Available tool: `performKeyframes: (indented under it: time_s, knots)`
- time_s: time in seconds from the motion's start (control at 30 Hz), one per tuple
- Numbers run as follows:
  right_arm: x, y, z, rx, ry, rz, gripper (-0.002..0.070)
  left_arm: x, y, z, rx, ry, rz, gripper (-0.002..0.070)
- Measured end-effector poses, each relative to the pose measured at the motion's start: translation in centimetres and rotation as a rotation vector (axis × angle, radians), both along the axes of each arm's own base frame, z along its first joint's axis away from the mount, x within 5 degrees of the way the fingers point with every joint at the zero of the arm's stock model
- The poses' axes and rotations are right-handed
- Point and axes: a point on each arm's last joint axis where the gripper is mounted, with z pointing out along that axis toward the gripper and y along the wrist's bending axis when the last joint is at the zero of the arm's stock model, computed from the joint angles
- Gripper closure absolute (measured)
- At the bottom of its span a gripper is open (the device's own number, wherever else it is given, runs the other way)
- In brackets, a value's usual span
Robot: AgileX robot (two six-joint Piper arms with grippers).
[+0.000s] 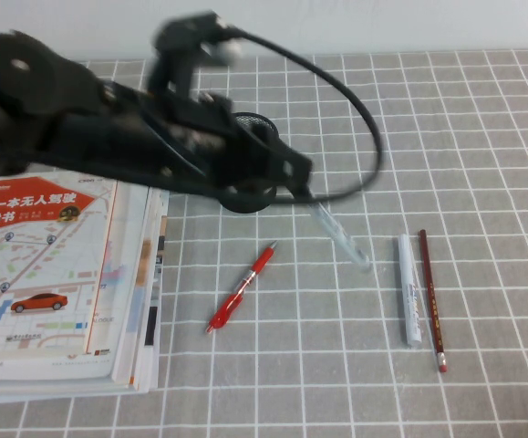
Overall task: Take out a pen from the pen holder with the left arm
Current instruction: 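Take a marker out of the pen holder and lay it on the table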
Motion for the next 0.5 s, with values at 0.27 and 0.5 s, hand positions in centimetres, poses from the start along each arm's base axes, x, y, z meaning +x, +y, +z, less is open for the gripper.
performKeyframes:
  time_s: [0.27,0.5]
  knots:
    - [0.0,0.0,0.0,0.0,0.0,0.0,0.0689,-0.6,-5.2,-3.8,0.07,0.074,-0.123,0.0558]
    - [0.0,0.0,0.0,0.0,0.0,0.0,0.0689,1.3,-8.1,-4.9,0.083,-0.013,-0.08,0.0558]
